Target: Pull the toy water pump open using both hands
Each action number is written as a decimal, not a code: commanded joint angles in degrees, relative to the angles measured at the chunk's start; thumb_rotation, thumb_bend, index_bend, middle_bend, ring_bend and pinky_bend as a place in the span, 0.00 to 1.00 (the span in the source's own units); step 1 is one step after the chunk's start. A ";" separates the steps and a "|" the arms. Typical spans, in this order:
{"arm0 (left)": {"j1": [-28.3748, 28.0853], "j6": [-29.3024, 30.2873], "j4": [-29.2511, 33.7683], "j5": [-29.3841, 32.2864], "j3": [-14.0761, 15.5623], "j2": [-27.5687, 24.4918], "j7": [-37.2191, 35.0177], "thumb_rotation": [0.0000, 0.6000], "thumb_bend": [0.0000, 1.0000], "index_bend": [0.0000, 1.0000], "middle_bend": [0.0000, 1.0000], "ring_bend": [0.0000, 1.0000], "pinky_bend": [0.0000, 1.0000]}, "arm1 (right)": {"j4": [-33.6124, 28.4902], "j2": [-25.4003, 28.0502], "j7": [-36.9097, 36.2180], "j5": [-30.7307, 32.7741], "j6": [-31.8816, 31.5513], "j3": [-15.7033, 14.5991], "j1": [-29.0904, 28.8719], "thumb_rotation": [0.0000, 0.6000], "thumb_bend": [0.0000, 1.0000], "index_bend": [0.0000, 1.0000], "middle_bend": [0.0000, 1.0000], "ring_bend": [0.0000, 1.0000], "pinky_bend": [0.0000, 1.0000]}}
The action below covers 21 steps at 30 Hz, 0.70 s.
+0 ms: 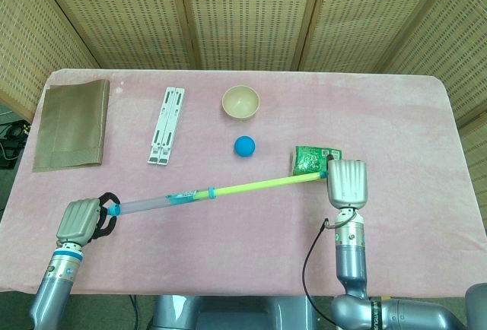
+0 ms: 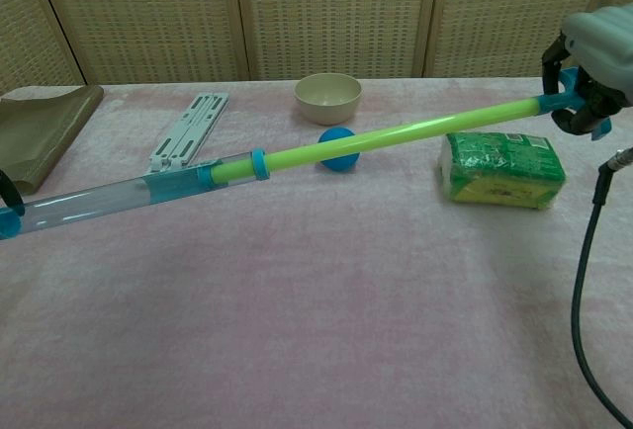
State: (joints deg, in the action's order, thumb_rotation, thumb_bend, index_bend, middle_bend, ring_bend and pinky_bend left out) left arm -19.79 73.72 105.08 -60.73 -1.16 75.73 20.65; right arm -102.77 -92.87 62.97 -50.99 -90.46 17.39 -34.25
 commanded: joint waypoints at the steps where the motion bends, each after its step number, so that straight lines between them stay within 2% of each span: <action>1: 0.43 0.18 -0.38 -0.60 0.37 0.26 0.07 1.00 0.58 0.48 0.82 0.76 0.70 | -0.18 0.98 -0.50 0.40 0.15 0.41 0.21 1.00 0.68 0.84 1.00 1.00 0.74; 21: 1.19 -0.65 -0.51 -0.50 -0.50 0.24 0.20 1.00 0.58 0.49 0.82 0.76 0.70 | -1.22 4.07 -0.71 1.23 -0.82 1.32 -0.04 1.00 0.68 0.84 1.00 1.00 0.74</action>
State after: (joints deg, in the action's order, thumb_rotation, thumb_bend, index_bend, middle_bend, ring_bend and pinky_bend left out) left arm -18.61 73.10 104.56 -61.25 -1.67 75.97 20.86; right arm -103.94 -88.85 62.24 -49.77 -91.24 18.67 -34.27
